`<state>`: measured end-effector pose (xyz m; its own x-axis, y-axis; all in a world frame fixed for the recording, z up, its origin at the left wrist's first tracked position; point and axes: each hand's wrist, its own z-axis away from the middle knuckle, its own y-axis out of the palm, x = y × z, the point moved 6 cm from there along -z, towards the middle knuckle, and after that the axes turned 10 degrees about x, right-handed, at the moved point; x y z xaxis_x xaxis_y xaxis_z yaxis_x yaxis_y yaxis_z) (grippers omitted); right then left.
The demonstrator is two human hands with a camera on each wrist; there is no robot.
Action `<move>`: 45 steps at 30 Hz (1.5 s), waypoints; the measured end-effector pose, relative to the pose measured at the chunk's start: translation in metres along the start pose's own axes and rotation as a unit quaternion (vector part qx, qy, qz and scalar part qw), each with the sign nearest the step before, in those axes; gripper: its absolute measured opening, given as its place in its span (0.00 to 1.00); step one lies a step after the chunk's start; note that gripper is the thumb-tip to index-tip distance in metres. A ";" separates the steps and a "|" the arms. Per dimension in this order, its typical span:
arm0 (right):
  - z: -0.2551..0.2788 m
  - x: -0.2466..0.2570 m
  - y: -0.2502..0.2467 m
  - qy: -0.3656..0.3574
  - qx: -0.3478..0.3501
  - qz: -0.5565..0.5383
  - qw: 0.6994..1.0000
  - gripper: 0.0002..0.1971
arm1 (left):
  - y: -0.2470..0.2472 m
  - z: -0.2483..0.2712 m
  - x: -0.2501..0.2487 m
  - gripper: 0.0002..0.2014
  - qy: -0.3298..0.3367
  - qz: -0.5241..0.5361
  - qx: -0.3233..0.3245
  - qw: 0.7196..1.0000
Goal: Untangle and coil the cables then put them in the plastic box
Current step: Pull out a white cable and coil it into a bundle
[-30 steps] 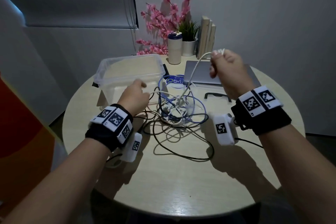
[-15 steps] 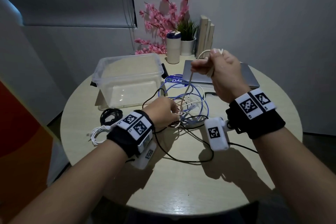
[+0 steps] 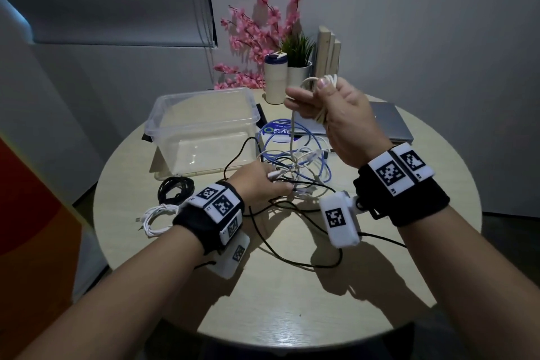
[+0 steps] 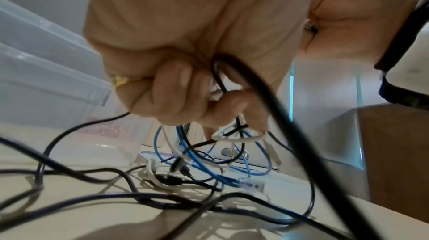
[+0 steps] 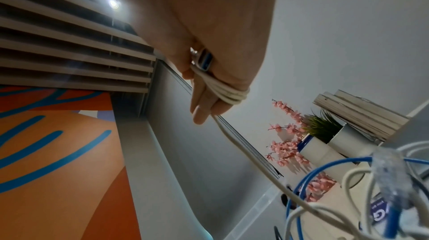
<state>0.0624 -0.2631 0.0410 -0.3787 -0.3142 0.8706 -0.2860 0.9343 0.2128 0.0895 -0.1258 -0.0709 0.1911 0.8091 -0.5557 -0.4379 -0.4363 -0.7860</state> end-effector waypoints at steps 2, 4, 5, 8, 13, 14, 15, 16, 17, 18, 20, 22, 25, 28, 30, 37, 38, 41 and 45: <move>-0.002 0.008 -0.002 -0.016 0.001 0.006 1.000 0.11 | 0.004 0.001 0.000 0.14 0.007 -0.020 0.028 0.999; -0.005 0.013 -0.008 -0.026 -0.005 0.015 1.000 0.11 | 0.001 0.002 -0.001 0.13 0.016 -0.018 0.005 1.000; -0.006 0.013 -0.011 -0.029 -0.011 0.019 0.999 0.10 | -0.002 0.004 -0.003 0.14 0.027 -0.009 -0.017 0.999; -0.008 0.014 -0.020 -0.043 -0.031 0.049 0.997 0.10 | -0.014 0.010 -0.010 0.17 0.095 0.031 -0.108 0.989; -0.005 0.005 -0.028 -0.013 -0.045 0.130 0.990 0.09 | -0.034 0.033 -0.025 0.12 0.279 0.043 -0.239 0.929; -0.006 0.002 -0.030 -0.005 -0.046 0.143 0.989 0.09 | -0.033 0.037 -0.029 0.10 0.319 0.015 -0.231 0.919; -0.006 -0.001 -0.032 0.002 -0.046 0.151 0.987 0.08 | -0.029 0.040 -0.033 0.09 0.350 -0.022 -0.211 0.912; -0.007 -0.003 -0.033 0.006 -0.047 0.153 0.987 0.08 | -0.023 0.043 -0.037 0.09 0.371 -0.069 -0.186 0.907; -0.008 -0.004 -0.035 0.009 -0.049 0.153 0.987 0.08 | -0.018 0.045 -0.039 0.09 0.386 -0.129 -0.167 0.898; -0.009 -0.004 -0.036 0.011 -0.049 0.153 0.987 0.07 | -0.011 0.046 -0.041 0.08 0.395 -0.194 -0.155 0.884; -0.011 0.001 -0.038 0.009 -0.051 0.153 0.987 0.08 | -0.003 0.047 -0.040 0.09 0.401 -0.295 -0.147 0.855; -0.013 0.007 -0.040 -0.001 -0.058 0.156 0.986 0.08 | -0.002 0.044 -0.039 0.12 0.364 -0.347 -0.119 0.856; -0.015 0.018 -0.044 -0.033 -0.073 0.153 0.985 0.08 | 0.000 0.033 -0.028 0.13 0.221 -0.429 -0.022 0.876; -0.013 0.026 -0.046 -0.052 -0.076 0.145 0.985 0.08 | -0.002 0.027 -0.011 0.12 0.101 -0.451 0.041 0.886; -0.010 0.027 -0.046 -0.054 -0.074 0.144 0.985 0.08 | -0.002 0.026 -0.002 0.14 0.044 -0.418 0.058 0.906; -0.009 0.026 -0.049 -0.097 -0.099 0.121 0.983 0.08 | -0.005 0.021 0.022 0.34 -0.084 -0.319 0.078 0.941; -0.009 0.027 -0.051 -0.108 -0.102 0.115 0.982 0.08 | -0.007 0.019 0.026 0.35 -0.094 -0.273 0.073 0.955; -0.010 0.029 -0.054 -0.124 -0.105 0.110 0.980 0.08 | -0.012 0.018 0.030 0.32 -0.089 -0.148 0.051 0.984; -0.010 0.023 -0.049 -0.090 -0.057 0.110 0.988 0.07 | -0.026 0.021 0.018 0.24 -0.044 -0.147 -0.046 0.987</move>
<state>0.0768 -0.3143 0.0549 -0.5736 -0.1168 0.8107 -0.0816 0.9930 0.0854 0.0856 -0.0913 -0.0545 0.2189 0.9357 -0.2767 -0.2925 -0.2076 -0.9335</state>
